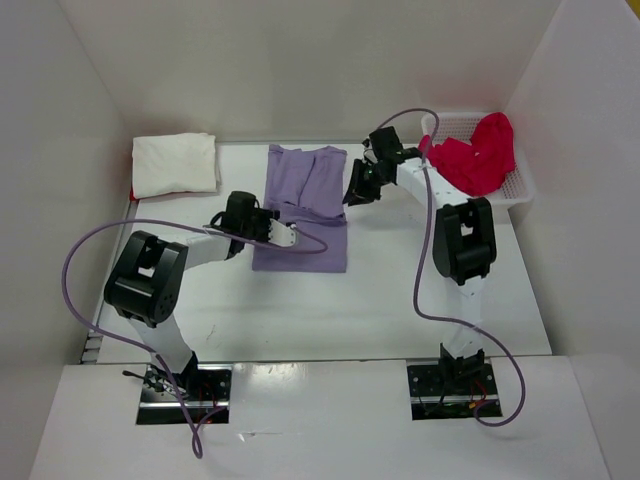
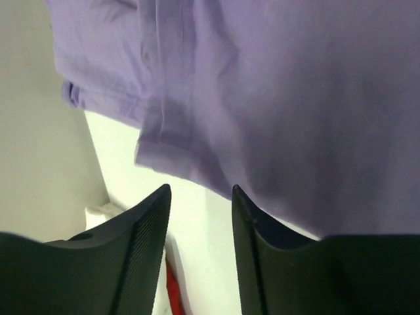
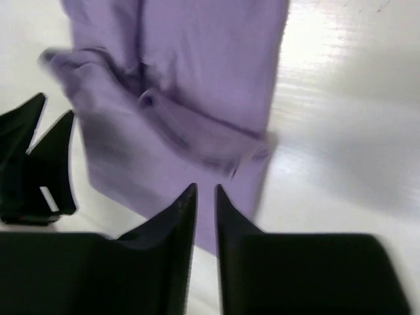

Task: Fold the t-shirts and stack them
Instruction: Fold the folded rectangular tshirt in 1/3 of the way, then grab one side of the 2/3 rectangular tshirt with both arms, then fold the long partially folded tshirt into a neat square, then put the neatly folded tshirt into the corner of the board with the left arm

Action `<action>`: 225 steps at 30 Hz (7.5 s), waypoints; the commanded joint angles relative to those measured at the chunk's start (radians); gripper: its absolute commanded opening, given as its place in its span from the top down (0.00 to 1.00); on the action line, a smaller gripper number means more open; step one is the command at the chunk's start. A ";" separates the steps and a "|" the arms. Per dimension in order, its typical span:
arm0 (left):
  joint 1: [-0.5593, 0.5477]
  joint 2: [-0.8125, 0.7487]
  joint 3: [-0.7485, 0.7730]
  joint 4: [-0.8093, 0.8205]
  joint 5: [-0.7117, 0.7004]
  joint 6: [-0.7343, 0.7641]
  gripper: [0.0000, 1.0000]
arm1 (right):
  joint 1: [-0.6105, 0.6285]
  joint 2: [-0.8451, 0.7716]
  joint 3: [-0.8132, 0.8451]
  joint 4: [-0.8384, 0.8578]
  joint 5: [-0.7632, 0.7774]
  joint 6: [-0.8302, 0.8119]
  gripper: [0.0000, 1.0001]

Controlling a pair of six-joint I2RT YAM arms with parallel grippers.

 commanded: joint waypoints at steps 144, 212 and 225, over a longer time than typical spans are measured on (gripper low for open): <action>0.086 0.261 0.879 -0.785 0.253 -0.949 0.31 | -0.061 -0.400 -0.502 0.159 -0.002 0.096 0.75; 0.138 0.442 1.200 -0.644 -0.606 -0.808 1.00 | -0.197 -0.795 -0.633 0.053 -0.013 0.141 0.63; 0.377 0.501 1.415 -0.763 -0.477 -0.838 1.00 | -0.206 -0.777 -0.642 0.053 -0.022 0.132 0.63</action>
